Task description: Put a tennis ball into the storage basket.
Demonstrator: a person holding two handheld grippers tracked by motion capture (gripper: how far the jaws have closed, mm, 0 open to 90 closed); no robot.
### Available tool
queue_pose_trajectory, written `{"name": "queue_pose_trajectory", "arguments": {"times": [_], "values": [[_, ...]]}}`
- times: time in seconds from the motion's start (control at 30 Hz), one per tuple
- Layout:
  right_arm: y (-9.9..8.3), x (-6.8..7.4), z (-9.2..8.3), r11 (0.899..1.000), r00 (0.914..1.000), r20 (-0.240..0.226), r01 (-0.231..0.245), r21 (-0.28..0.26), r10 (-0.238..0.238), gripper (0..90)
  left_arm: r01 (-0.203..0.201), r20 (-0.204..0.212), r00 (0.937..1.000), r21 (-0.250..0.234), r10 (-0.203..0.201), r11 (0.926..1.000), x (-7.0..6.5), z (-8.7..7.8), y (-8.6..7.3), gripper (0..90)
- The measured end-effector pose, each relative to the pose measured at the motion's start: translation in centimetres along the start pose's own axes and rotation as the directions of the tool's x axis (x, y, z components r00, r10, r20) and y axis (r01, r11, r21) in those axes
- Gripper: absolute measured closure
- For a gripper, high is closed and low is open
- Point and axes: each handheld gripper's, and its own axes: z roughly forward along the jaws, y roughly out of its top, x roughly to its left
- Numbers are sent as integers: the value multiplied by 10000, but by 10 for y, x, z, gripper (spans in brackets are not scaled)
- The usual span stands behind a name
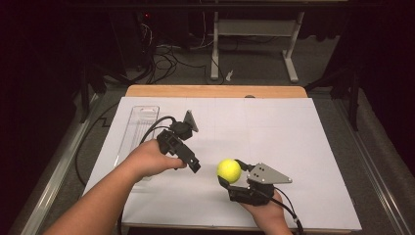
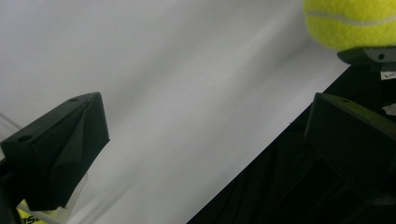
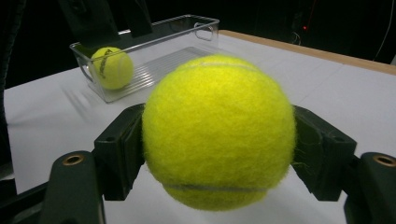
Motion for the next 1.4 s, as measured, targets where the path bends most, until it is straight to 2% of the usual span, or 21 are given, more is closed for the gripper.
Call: {"name": "queue_pose_trajectory", "arguments": {"times": [0.2, 0.67, 1.03, 1.4], "values": [[-1, 3, 3, 9999, 9999, -45, 142, 49, -142, 276, -188, -15, 9998, -34, 188, 9998, -8, -1, 6, 8], [-6, 10, 13, 9985, 9986, -285, 462, 299, -454, 277, -336, 25, 9994, 27, 336, 9994, -17, 2, 16, 8], [-7, 12, 16, 9982, 9984, -348, 467, 378, -454, 277, -483, -2, 9988, 169, 483, 9987, -23, 6, 21, 8], [-7, 12, 17, 9983, 9983, -386, 454, 362, -440, 277, -614, 39, 9981, 197, 613, 9979, -36, 9, 30, 8]]}}
